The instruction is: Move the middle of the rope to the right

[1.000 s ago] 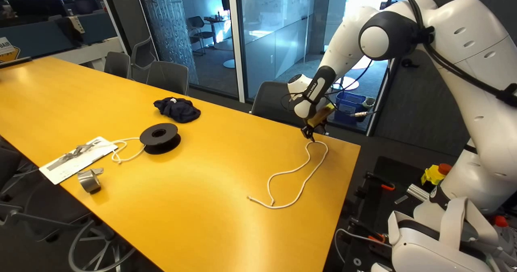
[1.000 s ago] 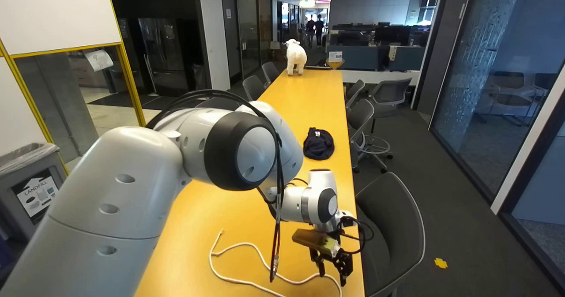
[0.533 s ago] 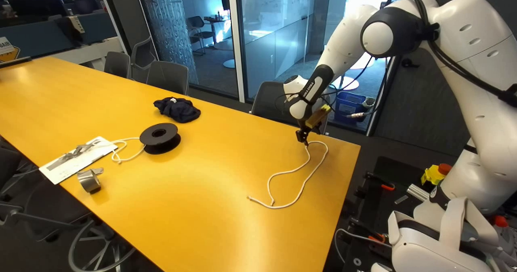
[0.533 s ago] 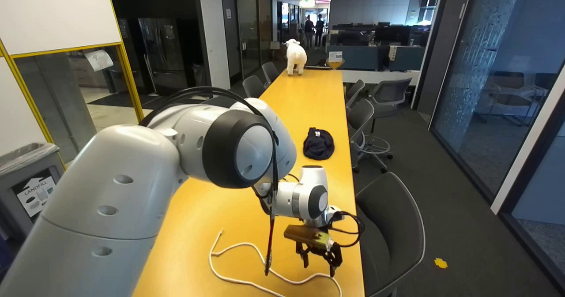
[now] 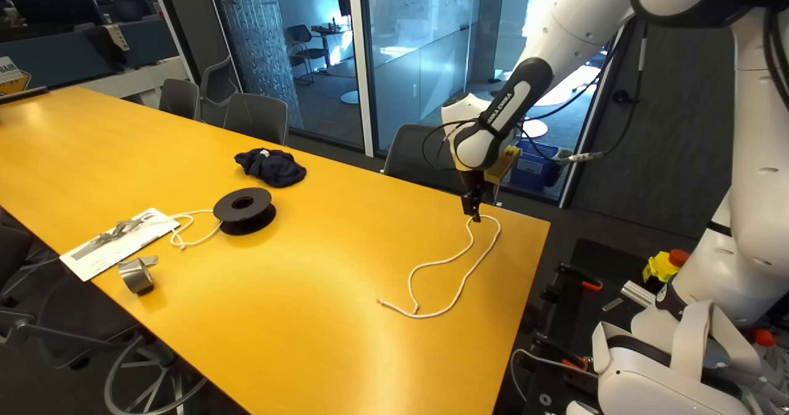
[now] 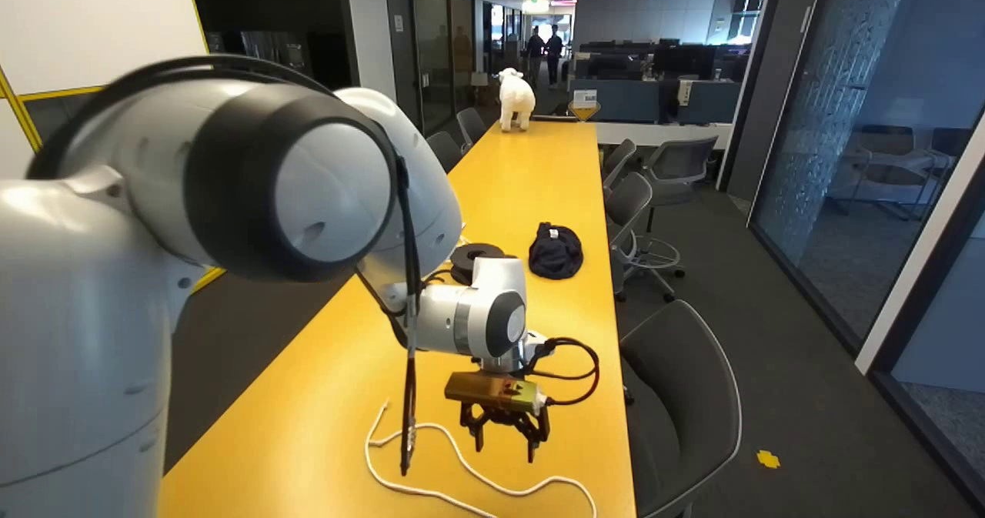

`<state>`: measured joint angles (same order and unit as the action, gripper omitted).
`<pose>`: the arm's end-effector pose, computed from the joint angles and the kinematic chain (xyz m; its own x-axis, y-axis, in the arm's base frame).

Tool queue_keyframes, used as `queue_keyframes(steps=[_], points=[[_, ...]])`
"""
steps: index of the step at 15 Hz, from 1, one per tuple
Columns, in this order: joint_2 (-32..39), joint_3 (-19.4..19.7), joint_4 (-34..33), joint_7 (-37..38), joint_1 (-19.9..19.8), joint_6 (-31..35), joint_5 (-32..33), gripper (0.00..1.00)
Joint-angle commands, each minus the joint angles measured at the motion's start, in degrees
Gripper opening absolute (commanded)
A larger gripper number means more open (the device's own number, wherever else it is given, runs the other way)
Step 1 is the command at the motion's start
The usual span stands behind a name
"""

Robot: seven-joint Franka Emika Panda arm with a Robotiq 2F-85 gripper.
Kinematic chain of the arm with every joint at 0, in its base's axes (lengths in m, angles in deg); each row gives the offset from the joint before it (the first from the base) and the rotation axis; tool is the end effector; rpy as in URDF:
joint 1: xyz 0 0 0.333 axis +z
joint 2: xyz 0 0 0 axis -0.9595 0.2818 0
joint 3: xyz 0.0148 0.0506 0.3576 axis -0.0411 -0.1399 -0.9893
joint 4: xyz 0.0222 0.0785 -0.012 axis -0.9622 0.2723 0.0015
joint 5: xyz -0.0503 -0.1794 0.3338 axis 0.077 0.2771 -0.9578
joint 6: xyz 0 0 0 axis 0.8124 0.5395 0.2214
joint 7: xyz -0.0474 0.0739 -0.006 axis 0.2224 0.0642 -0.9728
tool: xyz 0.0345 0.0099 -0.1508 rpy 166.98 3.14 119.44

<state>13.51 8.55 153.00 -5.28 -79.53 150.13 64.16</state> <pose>0.5001 -0.1371 0.1875 0.9619 -0.0369 -0.2710 0.0070 -0.9872 0.1594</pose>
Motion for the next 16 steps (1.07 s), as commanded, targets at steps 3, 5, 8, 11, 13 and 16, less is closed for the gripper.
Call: queue_keyframes(steps=[3, 5, 8, 11, 13, 16], points=[[-19.8, -3.14, 16.59, 0.28, 3.45, -1.61, 0.55, 1.0], [-25.77, -5.08, 20.29, 1.82, 5.03, -2.21, 0.23, 1.0], [-34.78, -8.84, 24.14, 5.75, 7.55, -3.07, -0.35, 1.0], [-43.75, -12.58, 25.27, 9.68, 10.02, -6.16, -3.93, 1.0], [-49.72, -14.38, 24.81, 11.41, 11.64, -10.6, -7.16, 1.0], [-58.26, -16.28, 23.53, 13.37, 12.85, -18.88, -9.68, 1.0]])
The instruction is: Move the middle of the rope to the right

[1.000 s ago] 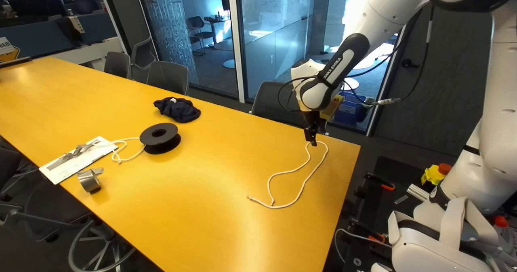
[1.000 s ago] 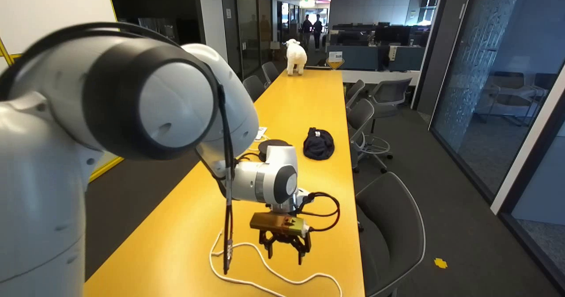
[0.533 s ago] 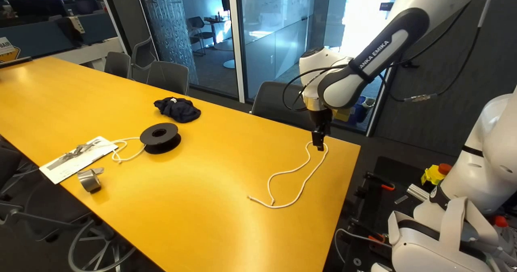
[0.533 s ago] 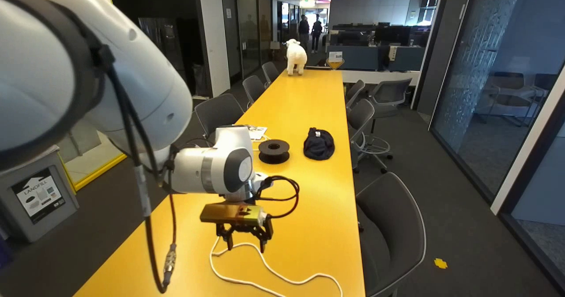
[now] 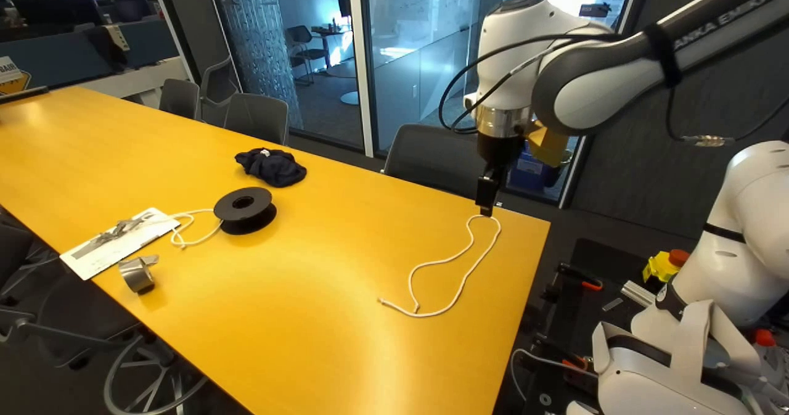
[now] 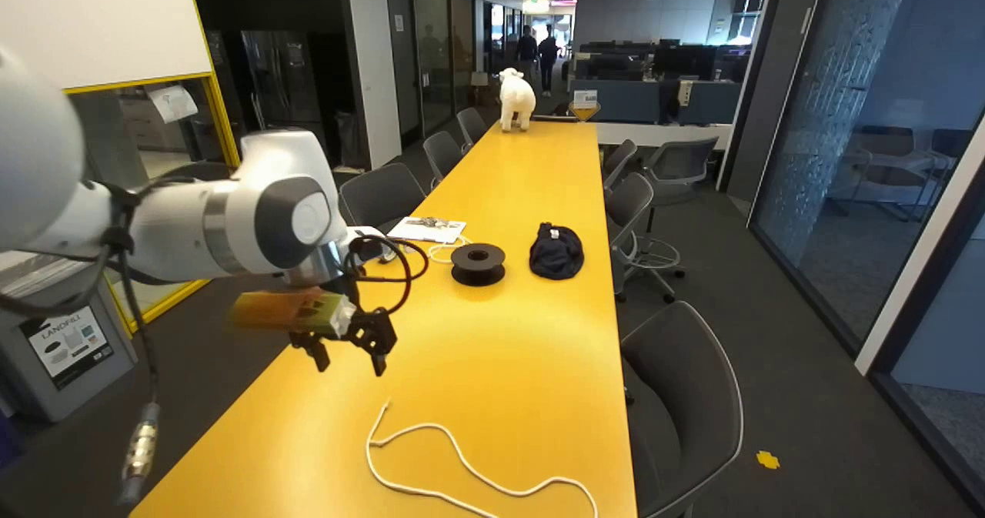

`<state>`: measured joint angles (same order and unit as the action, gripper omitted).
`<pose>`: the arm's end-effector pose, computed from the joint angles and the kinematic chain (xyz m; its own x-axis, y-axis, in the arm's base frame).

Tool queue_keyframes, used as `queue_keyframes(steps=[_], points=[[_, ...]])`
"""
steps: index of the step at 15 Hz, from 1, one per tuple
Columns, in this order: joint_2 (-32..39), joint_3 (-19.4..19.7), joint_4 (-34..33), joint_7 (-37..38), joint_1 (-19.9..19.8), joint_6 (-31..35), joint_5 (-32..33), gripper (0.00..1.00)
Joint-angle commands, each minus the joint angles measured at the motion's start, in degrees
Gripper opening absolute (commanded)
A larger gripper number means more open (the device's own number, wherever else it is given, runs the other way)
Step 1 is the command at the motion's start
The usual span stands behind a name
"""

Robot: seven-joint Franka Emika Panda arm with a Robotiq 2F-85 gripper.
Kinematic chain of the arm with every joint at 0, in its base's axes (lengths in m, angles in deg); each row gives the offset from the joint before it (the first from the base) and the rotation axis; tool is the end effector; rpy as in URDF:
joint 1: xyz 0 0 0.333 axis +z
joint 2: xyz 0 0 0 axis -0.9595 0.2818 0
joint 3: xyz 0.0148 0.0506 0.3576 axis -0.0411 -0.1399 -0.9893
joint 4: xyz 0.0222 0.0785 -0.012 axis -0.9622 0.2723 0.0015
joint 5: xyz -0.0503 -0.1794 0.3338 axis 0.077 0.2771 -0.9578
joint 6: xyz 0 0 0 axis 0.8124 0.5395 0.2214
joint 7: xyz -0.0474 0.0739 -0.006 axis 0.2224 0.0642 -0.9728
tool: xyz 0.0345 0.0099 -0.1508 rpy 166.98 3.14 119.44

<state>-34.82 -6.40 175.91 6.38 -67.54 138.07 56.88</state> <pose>0.3459 0.0701 0.3937 0.9944 0.1057 -0.0042 0.1052 -0.9837 0.1461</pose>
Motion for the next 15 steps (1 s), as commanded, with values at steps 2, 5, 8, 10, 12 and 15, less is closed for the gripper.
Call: queue_keyframes(steps=[2, 5, 8, 10, 12, 15], points=[[-13.68, -0.7, 0.86, 0.97, 0.87, -9.47, -3.44, 1.0], [-15.42, 0.2, 0.49, -1.67, 0.64, -11.57, -3.27, 1.0], [-15.34, 1.51, 0.62, -5.07, 1.03, -11.34, -3.45, 1.0], [-15.39, 2.12, 1.0, -6.58, 0.94, -11.48, -3.46, 1.0], [-14.49, 1.1, 0.76, -5.04, 0.2, -11.37, -2.68, 1.0], [-14.33, 1.15, 1.05, -5.14, 0.12, -11.37, -2.66, 1.0]])
